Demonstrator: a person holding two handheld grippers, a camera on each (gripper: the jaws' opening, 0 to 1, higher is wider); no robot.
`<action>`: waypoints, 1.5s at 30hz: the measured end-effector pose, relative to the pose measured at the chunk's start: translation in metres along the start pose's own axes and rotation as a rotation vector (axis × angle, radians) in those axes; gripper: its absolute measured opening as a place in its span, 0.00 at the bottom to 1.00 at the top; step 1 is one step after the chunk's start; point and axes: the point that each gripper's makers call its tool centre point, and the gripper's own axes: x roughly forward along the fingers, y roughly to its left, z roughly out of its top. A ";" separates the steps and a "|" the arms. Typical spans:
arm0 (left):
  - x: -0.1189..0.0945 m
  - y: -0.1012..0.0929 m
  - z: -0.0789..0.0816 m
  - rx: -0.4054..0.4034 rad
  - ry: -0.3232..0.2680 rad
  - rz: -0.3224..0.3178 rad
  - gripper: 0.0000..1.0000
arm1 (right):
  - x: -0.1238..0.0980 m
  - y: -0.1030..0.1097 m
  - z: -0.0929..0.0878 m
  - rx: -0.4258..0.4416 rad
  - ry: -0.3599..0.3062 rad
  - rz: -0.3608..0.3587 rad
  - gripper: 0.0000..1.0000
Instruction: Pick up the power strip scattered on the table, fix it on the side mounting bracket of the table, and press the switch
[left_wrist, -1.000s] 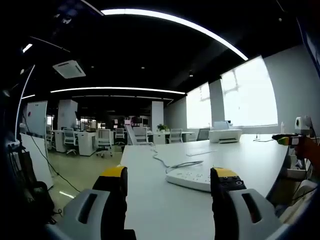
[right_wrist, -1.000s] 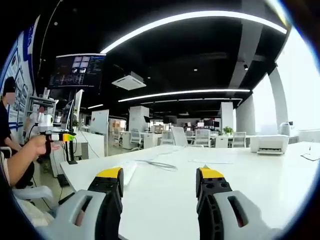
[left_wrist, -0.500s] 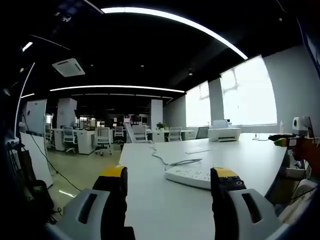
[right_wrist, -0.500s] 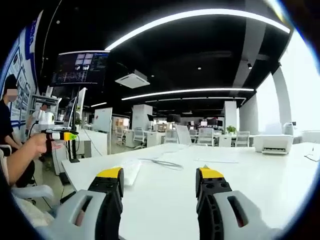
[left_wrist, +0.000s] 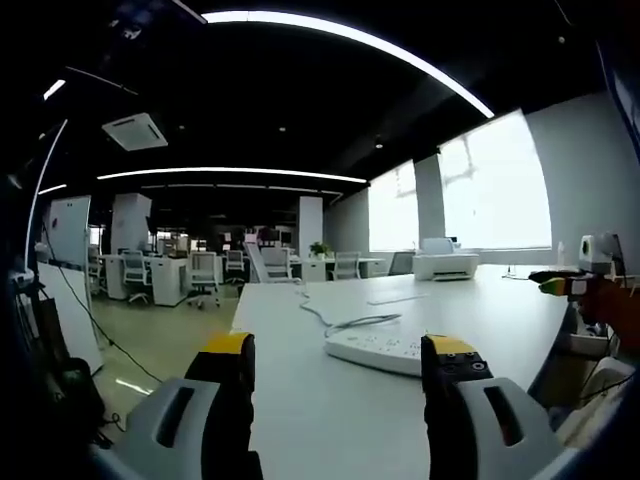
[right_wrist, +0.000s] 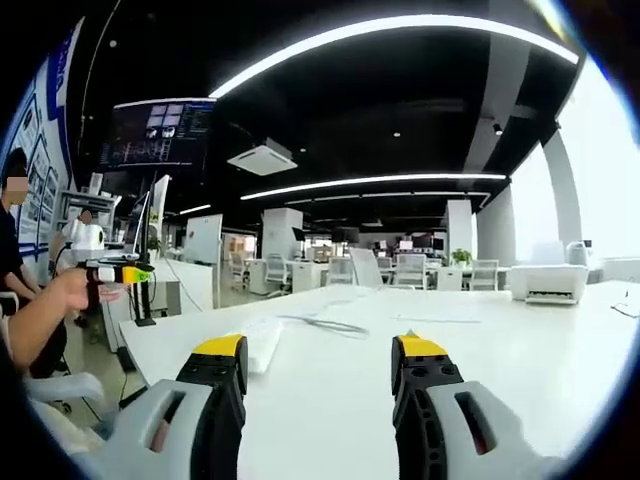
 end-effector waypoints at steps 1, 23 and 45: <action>0.000 0.001 0.000 -0.001 0.001 0.002 0.72 | 0.001 0.002 -0.001 0.000 0.002 0.002 0.54; -0.005 0.012 -0.002 -0.015 0.001 0.012 0.73 | 0.036 0.041 -0.015 0.005 0.041 0.076 0.54; -0.003 0.008 -0.002 -0.023 0.002 -0.002 0.73 | 0.069 0.087 -0.050 -0.031 0.137 0.151 0.55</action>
